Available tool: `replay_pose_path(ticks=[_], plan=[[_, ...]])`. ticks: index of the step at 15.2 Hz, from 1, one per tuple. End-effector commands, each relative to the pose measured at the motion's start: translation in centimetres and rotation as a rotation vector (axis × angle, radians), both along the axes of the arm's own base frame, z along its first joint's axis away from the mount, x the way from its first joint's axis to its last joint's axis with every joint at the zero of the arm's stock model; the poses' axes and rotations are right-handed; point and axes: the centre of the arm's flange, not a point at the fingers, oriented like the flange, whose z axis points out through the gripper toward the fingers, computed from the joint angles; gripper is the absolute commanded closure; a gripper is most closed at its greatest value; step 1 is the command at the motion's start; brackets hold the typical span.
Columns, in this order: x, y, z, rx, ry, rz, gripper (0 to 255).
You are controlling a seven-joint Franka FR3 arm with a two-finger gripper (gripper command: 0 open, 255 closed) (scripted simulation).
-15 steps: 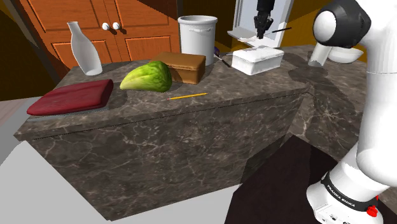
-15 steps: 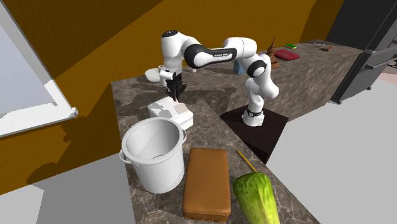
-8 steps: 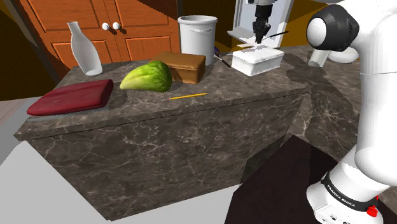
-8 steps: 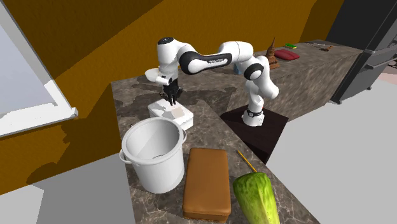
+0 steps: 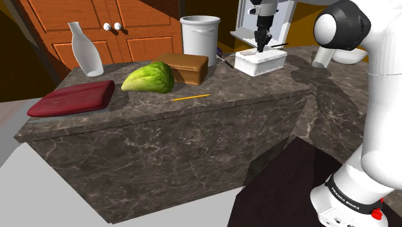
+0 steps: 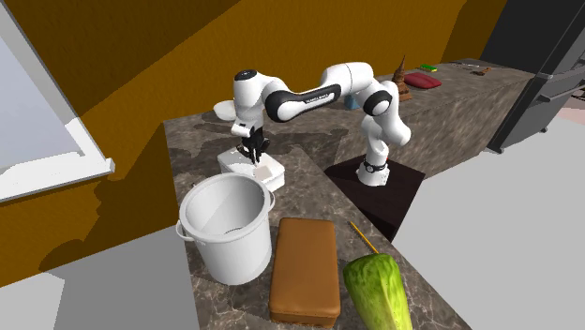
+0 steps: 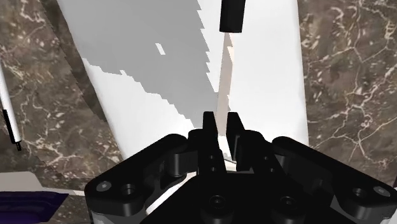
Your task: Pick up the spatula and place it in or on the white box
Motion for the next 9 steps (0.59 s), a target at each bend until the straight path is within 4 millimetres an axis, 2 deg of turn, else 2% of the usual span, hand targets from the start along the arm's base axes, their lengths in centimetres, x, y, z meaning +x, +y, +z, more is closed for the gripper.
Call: replay_pose_path(ticks=[1, 7, 8, 9], plan=[[0.11, 0.05, -0.56, 0.0, -0.001, 0.0, 255], [0.12, 0.05, -0.56, 0.0, -0.001, 0.0, 255], [0.12, 0.05, -0.56, 0.0, -0.001, 0.0, 0], [0.11, 0.05, -0.58, 0.0, -0.001, 0.0, 0]])
